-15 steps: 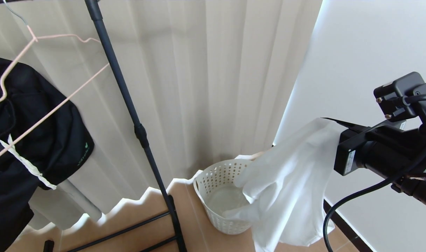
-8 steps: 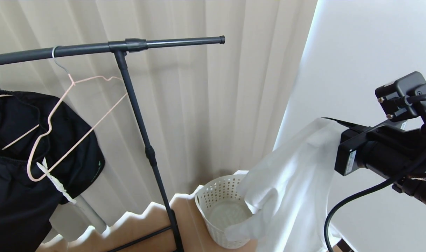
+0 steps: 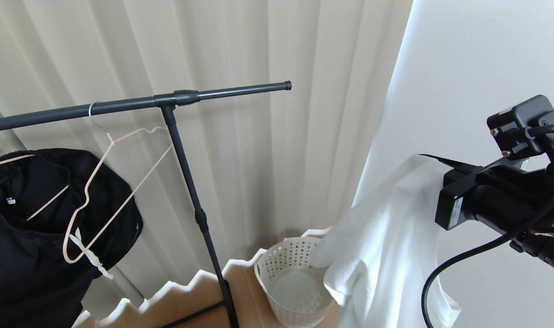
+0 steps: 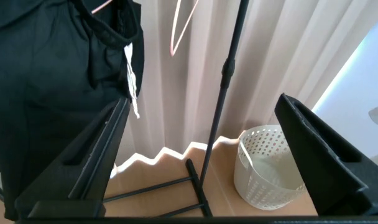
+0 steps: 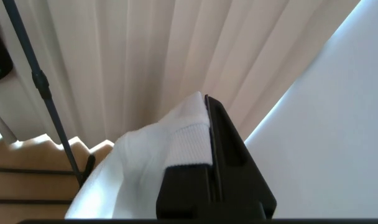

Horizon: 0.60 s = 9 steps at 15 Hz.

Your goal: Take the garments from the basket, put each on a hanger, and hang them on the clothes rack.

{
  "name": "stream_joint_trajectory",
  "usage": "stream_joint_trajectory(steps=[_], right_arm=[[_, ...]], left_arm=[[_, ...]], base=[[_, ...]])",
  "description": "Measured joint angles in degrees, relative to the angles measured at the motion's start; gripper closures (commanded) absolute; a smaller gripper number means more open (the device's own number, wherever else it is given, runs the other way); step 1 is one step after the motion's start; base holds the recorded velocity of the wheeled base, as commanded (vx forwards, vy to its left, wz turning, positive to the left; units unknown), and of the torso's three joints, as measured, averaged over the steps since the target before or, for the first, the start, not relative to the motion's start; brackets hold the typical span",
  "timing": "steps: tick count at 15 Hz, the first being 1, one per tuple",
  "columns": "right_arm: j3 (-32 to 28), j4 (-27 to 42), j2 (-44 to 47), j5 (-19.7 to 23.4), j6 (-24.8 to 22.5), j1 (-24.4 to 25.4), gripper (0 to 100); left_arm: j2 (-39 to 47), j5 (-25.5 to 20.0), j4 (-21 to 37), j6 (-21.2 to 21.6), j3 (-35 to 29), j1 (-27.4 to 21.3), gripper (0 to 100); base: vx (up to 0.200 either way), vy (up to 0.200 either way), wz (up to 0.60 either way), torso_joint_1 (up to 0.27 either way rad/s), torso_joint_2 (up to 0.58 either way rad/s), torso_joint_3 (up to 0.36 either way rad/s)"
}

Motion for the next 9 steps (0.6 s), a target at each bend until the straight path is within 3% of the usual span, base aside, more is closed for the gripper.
stream_joint_trajectory(steps=[9], right_arm=[[0.5,-0.2,0.1,0.1,0.1,0.0,100]], left_arm=[[0.0,0.0,-0.1,0.0,0.0,0.0,0]], base=[[0.0,0.0,0.0,0.153,-0.34,-0.194]])
